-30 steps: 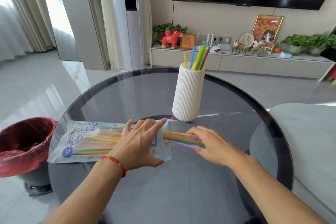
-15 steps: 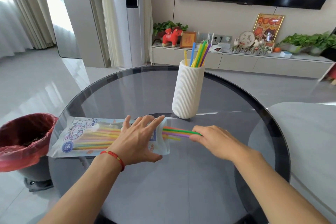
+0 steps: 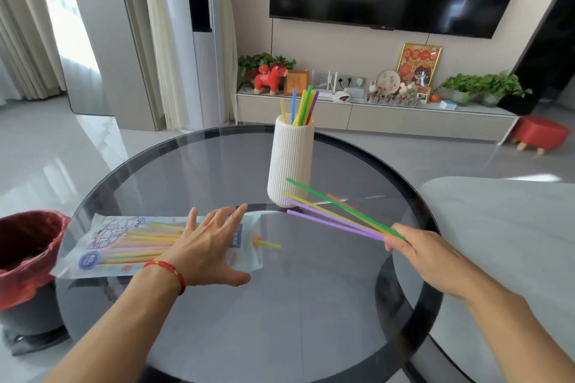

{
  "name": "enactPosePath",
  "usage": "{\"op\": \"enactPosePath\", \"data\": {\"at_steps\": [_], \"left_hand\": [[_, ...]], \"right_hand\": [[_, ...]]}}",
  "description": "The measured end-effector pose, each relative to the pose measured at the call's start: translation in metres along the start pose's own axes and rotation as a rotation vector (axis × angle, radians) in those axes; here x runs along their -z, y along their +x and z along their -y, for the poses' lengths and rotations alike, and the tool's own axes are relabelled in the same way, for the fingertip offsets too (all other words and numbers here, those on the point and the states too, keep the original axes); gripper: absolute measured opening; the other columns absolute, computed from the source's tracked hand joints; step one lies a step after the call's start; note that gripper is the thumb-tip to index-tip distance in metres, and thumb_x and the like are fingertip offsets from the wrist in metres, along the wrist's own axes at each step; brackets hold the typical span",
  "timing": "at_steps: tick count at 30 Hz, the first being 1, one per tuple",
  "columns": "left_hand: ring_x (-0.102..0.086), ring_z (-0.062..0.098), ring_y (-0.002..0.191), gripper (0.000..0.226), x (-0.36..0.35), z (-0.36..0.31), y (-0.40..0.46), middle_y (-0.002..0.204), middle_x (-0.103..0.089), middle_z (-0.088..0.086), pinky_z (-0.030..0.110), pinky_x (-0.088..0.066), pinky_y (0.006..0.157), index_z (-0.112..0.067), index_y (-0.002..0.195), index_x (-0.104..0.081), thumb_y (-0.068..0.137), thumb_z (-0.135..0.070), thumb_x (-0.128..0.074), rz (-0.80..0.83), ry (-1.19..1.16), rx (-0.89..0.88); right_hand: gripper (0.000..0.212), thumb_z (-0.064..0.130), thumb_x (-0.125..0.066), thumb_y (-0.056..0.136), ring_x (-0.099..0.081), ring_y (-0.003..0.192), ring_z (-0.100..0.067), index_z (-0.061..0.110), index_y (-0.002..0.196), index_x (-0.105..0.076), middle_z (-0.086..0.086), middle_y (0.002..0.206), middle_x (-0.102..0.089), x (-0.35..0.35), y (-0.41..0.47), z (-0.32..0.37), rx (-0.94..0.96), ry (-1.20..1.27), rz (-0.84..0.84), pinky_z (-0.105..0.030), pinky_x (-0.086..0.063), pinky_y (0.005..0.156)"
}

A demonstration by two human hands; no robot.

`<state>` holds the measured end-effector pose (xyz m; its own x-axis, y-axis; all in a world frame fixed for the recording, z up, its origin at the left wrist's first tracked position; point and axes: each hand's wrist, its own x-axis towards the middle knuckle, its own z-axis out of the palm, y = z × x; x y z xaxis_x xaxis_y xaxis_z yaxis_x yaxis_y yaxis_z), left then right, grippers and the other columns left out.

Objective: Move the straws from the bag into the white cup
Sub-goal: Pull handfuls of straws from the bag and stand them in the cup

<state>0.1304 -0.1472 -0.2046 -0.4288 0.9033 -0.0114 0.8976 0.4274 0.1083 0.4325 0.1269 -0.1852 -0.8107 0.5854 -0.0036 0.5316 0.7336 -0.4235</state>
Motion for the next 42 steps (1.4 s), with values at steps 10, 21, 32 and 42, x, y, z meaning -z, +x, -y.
{"op": "enactPosePath", "data": {"at_steps": [10,21,32,42], "left_hand": [[-0.045,0.033,0.134,0.058,0.039,-0.137,0.029,0.133,-0.056,0.009,0.055,-0.026,0.117,-0.011,0.148,-0.036,0.096,-0.031,-0.054,-0.421,0.339,-0.470],[-0.035,0.035,0.060,0.019,0.044,-0.127,0.048,0.072,-0.046,0.005,0.048,-0.035,0.057,-0.014,0.093,-0.034,0.109,-0.024,-0.036,-0.440,-0.349,-0.255],[-0.047,0.033,0.078,0.016,0.029,-0.140,0.028,0.082,-0.053,0.009,0.054,-0.045,0.073,-0.005,0.098,-0.046,0.109,-0.017,-0.042,-0.391,-1.067,-0.275],[-0.062,0.003,0.096,0.038,0.006,-0.103,0.013,0.104,-0.066,-0.023,0.019,-0.049,0.082,-0.013,0.142,-0.041,0.106,-0.023,-0.050,-0.383,-1.042,-0.183]], "right_hand": [[0.026,0.055,-0.047,0.105,-0.048,0.057,-0.010,0.035,0.092,-0.057,0.017,0.067,-0.058,-0.004,-0.006,0.048,0.169,0.116,-0.023,-0.027,-0.035,0.053],[0.051,0.029,-0.055,0.097,-0.058,0.128,-0.015,0.013,0.144,-0.048,-0.004,0.141,-0.060,0.036,-0.005,0.060,0.018,0.564,-1.052,-0.036,-0.045,0.111],[0.020,0.018,-0.058,0.106,-0.075,0.079,-0.021,0.020,0.126,-0.060,-0.005,0.086,-0.076,0.013,0.041,0.176,0.455,1.128,-0.354,-0.028,-0.059,0.079],[0.013,0.026,-0.068,0.099,-0.052,0.050,-0.013,0.013,0.097,-0.068,-0.002,0.055,-0.055,-0.023,0.059,0.203,0.330,1.132,-0.287,-0.024,-0.052,0.055]]}}
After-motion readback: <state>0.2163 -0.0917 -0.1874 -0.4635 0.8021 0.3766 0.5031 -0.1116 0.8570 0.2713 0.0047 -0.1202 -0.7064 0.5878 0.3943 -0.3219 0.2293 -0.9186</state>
